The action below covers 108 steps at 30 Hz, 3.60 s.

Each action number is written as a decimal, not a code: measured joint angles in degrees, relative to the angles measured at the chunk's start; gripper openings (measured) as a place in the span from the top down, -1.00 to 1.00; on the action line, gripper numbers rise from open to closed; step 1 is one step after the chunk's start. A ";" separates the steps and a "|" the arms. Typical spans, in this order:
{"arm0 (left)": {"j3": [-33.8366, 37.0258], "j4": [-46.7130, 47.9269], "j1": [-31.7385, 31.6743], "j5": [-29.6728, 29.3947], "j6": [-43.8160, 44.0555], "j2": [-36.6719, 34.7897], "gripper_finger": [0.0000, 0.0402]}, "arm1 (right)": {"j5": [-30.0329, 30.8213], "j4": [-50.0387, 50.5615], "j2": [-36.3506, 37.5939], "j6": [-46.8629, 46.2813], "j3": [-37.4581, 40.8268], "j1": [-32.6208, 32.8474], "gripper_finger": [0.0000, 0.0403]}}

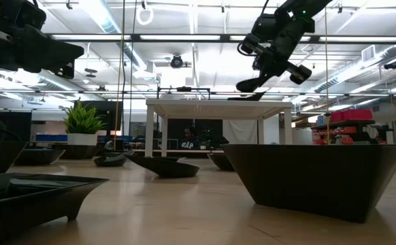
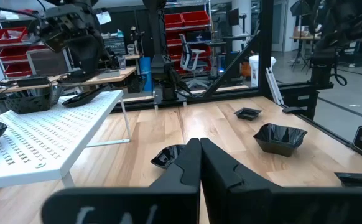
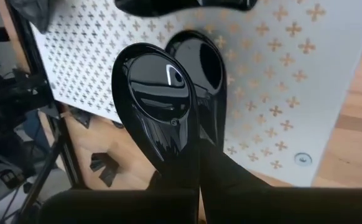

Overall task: Pick & Place Mini shaped plates
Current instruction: Stack the drop-shaped plate on top of the drop-shaped plate on the shelf, then put the square plate on the shelf

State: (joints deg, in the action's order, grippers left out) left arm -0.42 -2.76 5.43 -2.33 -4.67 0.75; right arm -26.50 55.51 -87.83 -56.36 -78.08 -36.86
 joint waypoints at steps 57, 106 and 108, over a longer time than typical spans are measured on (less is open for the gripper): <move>0.00 0.00 0.00 0.00 0.00 -0.02 0.99 | 1.20 3.49 -2.58 4.44 -0.95 -0.03 0.53; 0.01 0.01 0.00 -0.01 0.00 -0.02 0.99 | 9.60 0.73 21.18 21.71 22.35 31.72 0.52; 0.01 0.01 0.01 0.00 0.00 -0.01 0.99 | 9.60 0.39 21.14 24.05 22.38 33.89 0.52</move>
State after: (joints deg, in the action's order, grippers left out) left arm -0.42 -2.75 5.44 -2.33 -4.67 0.74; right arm -16.91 55.90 -66.69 -32.31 -55.70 -2.97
